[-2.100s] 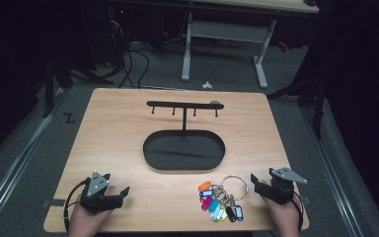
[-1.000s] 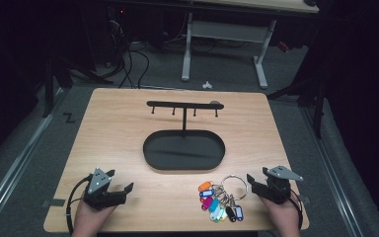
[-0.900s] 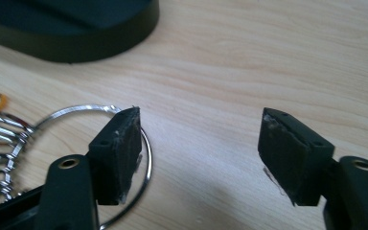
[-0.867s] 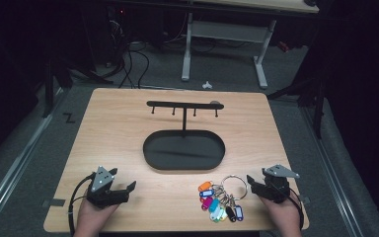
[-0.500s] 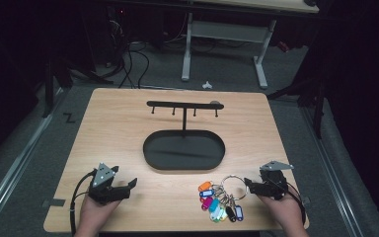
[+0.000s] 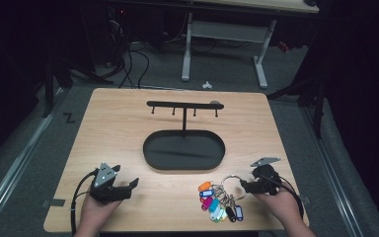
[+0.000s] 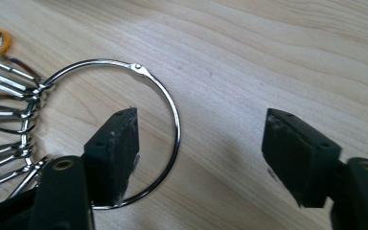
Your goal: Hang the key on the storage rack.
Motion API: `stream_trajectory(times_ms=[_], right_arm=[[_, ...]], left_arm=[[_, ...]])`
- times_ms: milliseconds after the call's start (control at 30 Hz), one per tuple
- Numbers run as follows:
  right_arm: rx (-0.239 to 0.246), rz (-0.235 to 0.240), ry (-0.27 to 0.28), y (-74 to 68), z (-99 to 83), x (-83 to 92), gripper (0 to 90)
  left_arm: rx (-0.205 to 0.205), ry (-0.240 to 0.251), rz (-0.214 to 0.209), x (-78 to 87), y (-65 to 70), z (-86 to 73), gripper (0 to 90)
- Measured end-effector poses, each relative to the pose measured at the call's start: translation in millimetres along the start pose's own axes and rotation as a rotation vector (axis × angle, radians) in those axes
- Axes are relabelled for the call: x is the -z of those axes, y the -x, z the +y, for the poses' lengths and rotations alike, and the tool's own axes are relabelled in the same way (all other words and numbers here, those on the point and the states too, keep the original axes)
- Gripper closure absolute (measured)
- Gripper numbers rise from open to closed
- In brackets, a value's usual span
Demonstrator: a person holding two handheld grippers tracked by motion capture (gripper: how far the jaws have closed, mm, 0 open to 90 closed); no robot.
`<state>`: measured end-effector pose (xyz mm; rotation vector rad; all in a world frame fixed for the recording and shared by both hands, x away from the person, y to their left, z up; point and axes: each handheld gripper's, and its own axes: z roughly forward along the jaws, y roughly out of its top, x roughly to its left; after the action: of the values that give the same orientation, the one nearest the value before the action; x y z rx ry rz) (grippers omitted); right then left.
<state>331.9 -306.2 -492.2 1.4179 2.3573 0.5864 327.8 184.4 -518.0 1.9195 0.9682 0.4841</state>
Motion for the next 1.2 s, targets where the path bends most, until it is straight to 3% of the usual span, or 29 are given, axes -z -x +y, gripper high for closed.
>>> stream_trajectory(times_ms=[200,500,633,733,900,1000,1200], right_arm=[[0.042,0.028,-0.078,-0.9,11.0,0.5,36.9],[0.109,0.039,-0.201,0.8,21.8,-1.3,36.8],[0.126,0.043,-0.215,-2.2,26.0,-1.8,35.3],[0.134,0.046,-0.233,-6.2,28.3,-4.0,28.7],[0.125,0.057,-0.261,-10.3,33.4,-7.3,28.5],[0.142,0.052,-0.275,-12.0,36.7,-8.0,27.8],[0.182,0.058,-0.318,-16.0,47.9,-11.4,32.5]], left_arm=[[-0.004,-0.003,-0.005,0.7,1.4,-0.6,17.3],[0.003,-0.009,-0.008,0.8,0.5,-0.8,18.5],[-0.005,-0.014,-0.006,0.7,1.6,-1.0,18.6],[-0.003,-0.009,-0.004,1.7,1.8,-1.0,18.6],[-0.014,-0.014,-0.005,1.2,2.9,-1.1,18.6],[-0.034,-0.020,0.000,3.1,4.4,-1.7,18.6],[-0.034,-0.018,0.000,5.0,4.1,-2.0,18.7]])
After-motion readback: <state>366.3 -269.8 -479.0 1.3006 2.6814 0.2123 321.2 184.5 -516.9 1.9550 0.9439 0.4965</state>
